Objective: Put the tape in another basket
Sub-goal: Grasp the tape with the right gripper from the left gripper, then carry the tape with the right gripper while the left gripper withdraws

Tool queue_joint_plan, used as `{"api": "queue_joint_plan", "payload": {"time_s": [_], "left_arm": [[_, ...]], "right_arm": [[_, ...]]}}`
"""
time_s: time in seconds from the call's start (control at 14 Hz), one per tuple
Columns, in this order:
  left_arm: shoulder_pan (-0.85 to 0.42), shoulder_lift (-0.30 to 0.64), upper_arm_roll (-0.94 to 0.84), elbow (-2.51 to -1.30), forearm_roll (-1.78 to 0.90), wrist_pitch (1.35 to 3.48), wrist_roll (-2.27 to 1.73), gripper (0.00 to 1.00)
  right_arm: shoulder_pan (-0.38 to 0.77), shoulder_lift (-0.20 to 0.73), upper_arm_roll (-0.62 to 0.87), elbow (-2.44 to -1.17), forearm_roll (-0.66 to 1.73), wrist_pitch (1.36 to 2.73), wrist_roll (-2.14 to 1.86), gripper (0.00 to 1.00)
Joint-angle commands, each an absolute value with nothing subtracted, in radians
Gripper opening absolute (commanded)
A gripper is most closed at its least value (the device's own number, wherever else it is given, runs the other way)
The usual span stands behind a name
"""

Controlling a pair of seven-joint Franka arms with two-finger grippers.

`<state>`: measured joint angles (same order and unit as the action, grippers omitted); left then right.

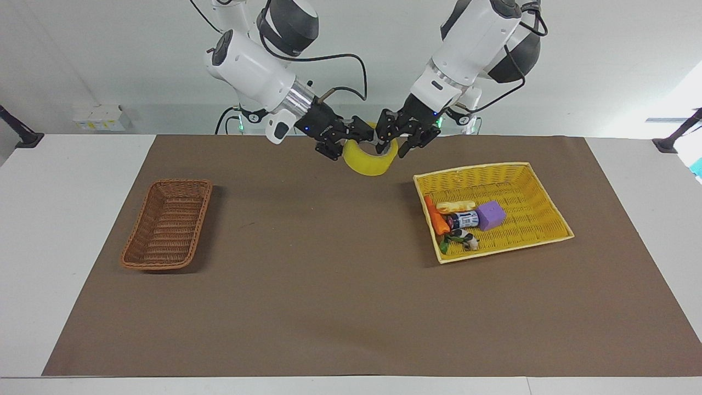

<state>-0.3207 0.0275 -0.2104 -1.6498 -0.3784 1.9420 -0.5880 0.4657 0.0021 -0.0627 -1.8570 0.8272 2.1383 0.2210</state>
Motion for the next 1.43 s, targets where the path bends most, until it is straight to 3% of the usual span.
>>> {"api": "queue_joint_plan", "payload": {"time_s": [0.0, 0.21, 0.5, 0.71, 1.07, 1.36], "left_arm": [[-0.324, -0.003, -0.201, -1.652, -0.387, 1.950, -0.713, 1.00], [-0.331, -0.014, -0.202, -1.660, -0.408, 1.928, -0.778, 1.00], [-0.315, -0.018, -0.190, -1.654, -0.405, 1.925, -0.759, 1.00], [-0.244, -0.021, -0.184, -1.661, -0.362, 1.849, -0.662, 1.00], [-0.046, -0.035, -0.183, -1.677, -0.295, 1.714, -0.306, 1.00], [0.058, -0.031, -0.183, -1.674, -0.155, 1.700, -0.102, 1.00]], "right_arm": [[0.456, -0.011, -0.061, -1.856, 0.845, 2.121, 0.230, 0.00], [0.434, -0.011, -0.063, -1.842, 0.845, 2.093, 0.230, 0.00], [0.330, -0.015, -0.063, -1.796, 0.844, 1.949, 0.216, 0.00], [0.214, -0.032, -0.066, -1.787, 0.842, 1.815, 0.141, 0.00], [-0.076, -0.044, -0.067, -1.782, 0.804, 1.531, -0.075, 0.00], [-0.233, -0.057, -0.068, -1.784, 0.594, 1.506, -0.208, 0.00]]}}
